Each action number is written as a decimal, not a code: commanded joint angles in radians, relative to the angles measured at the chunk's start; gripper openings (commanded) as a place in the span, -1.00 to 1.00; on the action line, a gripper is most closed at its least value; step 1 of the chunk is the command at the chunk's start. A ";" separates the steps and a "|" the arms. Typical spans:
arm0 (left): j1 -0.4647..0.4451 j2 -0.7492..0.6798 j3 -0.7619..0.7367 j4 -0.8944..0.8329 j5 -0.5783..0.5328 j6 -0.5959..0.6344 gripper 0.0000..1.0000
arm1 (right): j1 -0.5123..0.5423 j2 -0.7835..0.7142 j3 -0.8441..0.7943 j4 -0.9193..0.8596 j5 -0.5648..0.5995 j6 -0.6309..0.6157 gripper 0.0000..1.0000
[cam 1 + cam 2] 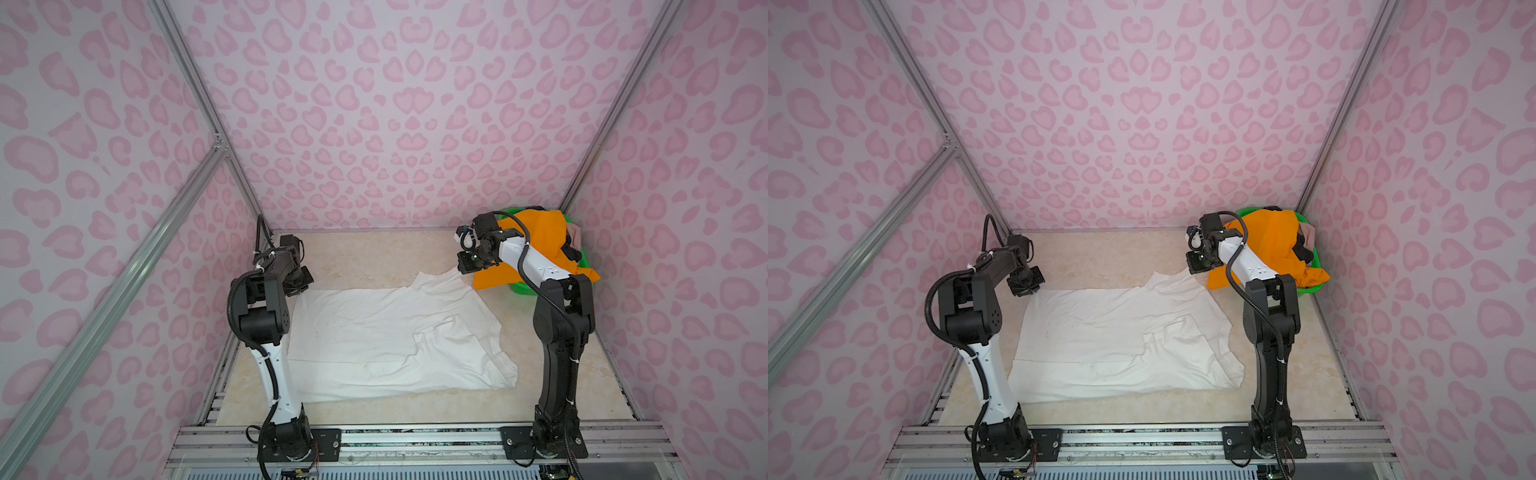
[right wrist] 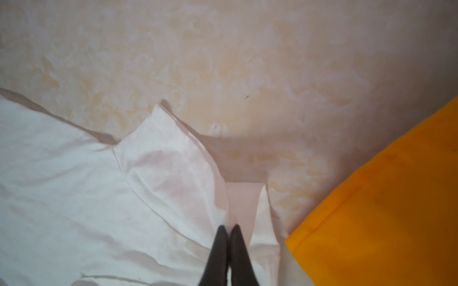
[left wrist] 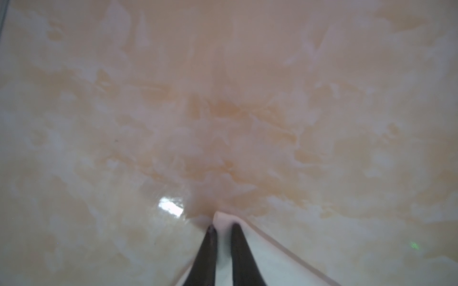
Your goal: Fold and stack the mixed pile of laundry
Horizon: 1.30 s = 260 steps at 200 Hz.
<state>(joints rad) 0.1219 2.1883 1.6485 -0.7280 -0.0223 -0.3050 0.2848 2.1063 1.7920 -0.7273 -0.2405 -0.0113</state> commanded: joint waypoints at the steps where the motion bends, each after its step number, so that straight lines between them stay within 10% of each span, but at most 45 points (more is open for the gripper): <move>1: 0.001 0.015 -0.014 -0.077 -0.019 0.004 -0.88 | 0.001 -0.008 -0.011 0.012 -0.010 -0.002 -1.00; 130: 0.013 -0.275 -0.139 -0.083 0.005 0.032 -0.94 | 0.038 -0.129 -0.075 -0.009 -0.007 -0.105 -1.00; 260: 0.038 -0.535 -0.355 -0.211 0.017 -0.061 -0.95 | 0.166 -0.687 -0.570 -0.039 0.209 0.036 -1.00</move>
<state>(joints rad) 0.1555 1.7145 1.3357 -0.8692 -0.0013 -0.3141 0.4133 1.4940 1.3022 -0.7246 -0.1116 -0.0509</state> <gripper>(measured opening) 0.060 0.052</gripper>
